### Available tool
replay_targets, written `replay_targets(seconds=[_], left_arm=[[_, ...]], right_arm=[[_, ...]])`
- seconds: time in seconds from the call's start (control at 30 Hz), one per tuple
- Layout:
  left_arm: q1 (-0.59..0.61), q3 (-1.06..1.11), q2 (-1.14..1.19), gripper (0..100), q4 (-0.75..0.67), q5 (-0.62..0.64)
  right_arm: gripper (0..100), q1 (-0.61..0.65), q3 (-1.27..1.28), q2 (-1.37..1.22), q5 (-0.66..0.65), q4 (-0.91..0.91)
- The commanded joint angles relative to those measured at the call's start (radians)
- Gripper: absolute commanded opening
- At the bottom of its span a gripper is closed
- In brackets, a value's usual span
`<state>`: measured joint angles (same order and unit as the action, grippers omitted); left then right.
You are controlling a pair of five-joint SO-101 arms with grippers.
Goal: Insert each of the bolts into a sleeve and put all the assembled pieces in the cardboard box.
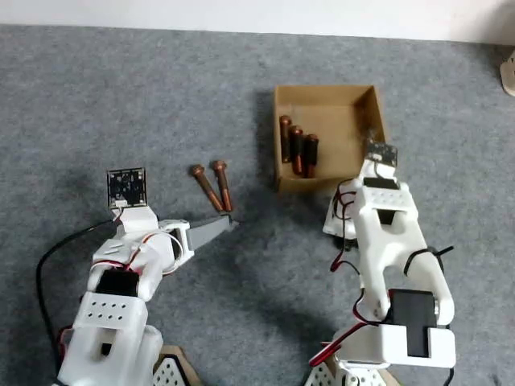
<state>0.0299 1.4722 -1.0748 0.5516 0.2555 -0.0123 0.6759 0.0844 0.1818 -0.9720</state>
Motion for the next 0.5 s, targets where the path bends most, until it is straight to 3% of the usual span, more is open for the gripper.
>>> replay_targets(seconds=[0.0, 0.1, 0.2, 0.33, 0.47], left_arm=[[0.013, -0.004, -0.005, 50, -0.011, -0.021], [0.013, -0.004, -0.005, 50, -0.011, -0.021], [0.01, -0.013, -0.005, 50, -0.011, -0.02], [0.008, -0.038, -0.005, 50, -0.006, -0.02], [0.012, -0.153, -0.004, 50, 0.184, -0.014]], right_arm=[[14.5, 0.018, -0.012, 0.005, -0.014, -0.044], [12.4, 0.061, 0.018, 0.007, -0.014, -0.107], [0.0, 0.11, 0.025, 0.012, -0.008, -0.159], [0.3, 0.197, 0.025, 0.016, 0.021, -0.232], [0.5, 0.295, 0.025, 0.016, 0.101, -0.294]])
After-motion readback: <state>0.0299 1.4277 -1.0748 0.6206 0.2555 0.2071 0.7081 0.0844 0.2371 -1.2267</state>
